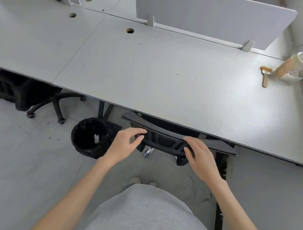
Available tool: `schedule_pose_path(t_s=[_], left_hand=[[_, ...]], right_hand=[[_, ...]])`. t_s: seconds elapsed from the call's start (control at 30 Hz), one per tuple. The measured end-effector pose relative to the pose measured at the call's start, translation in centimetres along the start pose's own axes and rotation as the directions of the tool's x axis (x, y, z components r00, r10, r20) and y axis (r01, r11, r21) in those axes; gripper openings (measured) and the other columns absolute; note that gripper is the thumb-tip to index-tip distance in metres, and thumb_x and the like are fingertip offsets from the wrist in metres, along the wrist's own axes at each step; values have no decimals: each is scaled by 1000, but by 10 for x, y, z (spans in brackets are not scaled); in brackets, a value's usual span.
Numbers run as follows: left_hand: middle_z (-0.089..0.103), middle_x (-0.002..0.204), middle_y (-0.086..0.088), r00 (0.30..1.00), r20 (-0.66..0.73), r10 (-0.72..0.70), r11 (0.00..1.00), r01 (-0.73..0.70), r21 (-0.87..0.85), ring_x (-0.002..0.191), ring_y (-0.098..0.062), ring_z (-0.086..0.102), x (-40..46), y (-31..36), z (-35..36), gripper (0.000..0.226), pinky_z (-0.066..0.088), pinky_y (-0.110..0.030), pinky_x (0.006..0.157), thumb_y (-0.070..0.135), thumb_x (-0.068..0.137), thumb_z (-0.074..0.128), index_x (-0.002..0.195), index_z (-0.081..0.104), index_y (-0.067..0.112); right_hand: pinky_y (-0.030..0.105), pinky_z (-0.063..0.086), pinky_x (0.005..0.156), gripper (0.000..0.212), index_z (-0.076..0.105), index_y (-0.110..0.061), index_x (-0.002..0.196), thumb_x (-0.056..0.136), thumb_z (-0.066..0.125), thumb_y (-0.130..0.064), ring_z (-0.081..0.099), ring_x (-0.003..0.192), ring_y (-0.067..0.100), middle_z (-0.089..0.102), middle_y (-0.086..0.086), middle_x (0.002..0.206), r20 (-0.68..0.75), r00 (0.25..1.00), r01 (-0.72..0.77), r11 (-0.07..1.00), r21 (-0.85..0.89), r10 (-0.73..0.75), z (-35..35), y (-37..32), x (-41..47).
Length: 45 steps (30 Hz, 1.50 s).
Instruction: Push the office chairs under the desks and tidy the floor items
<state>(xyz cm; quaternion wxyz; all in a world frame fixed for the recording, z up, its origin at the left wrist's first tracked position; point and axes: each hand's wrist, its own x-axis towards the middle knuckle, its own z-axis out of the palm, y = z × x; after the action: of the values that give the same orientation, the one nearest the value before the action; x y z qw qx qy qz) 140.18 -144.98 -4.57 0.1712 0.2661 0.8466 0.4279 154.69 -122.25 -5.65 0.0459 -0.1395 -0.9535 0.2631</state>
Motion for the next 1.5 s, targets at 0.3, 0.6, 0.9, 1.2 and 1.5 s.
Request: schedule_pose_path(t_s=[0.3, 0.6, 0.9, 1.2, 1.5], left_hand=[[73, 82, 16, 596, -334, -730, 613, 355, -706, 86, -5, 67, -167, -63, -3, 28, 53, -17, 78, 7, 96, 42, 96, 63, 26], [70, 90, 1, 392, -394, -831, 517, 284, -808, 80, -2, 68, -199, -127, -53, 25, 52, -11, 70, 6, 96, 41, 99, 62, 17], [67, 88, 4, 730, -121, -673, 662, 522, -538, 74, 5, 65, -117, -286, -224, 23, 51, -12, 72, 5, 95, 41, 104, 60, 14], [68, 86, 0, 852, 215, -477, 850, 510, -132, 69, 11, 62, -38, -396, -324, 26, 47, -12, 74, 3, 93, 41, 108, 61, 12], [65, 96, -6, 800, 282, -530, 835, 550, 8, 89, -19, 62, -16, -530, -271, 24, 45, -26, 81, 2, 93, 42, 109, 59, 6]], right_hand=[[14, 43, 91, 32, 57, -20, 117, 92, 48, -3, 57, 100, -8, 63, -7, 114, 377, 919, -321, 772, 548, 115, 93, -88, -18], [6, 42, 80, 28, 60, -22, 108, 91, 46, -4, 60, 95, -6, 68, -3, 106, 547, 814, -505, 706, 496, 198, 169, -146, 18], [41, 45, 98, 25, 58, -21, 104, 92, 44, -5, 63, 97, 15, 67, 1, 104, 408, 719, -684, 465, 563, 563, 296, -238, 58], [33, 45, 85, 24, 55, -16, 105, 90, 41, -3, 62, 88, 19, 64, 9, 107, 401, 518, -724, 137, 676, 755, 412, -351, 79], [31, 46, 83, 28, 55, -10, 117, 90, 48, -10, 61, 88, 20, 59, 9, 110, 555, 353, -819, -38, 572, 753, 556, -323, 86]])
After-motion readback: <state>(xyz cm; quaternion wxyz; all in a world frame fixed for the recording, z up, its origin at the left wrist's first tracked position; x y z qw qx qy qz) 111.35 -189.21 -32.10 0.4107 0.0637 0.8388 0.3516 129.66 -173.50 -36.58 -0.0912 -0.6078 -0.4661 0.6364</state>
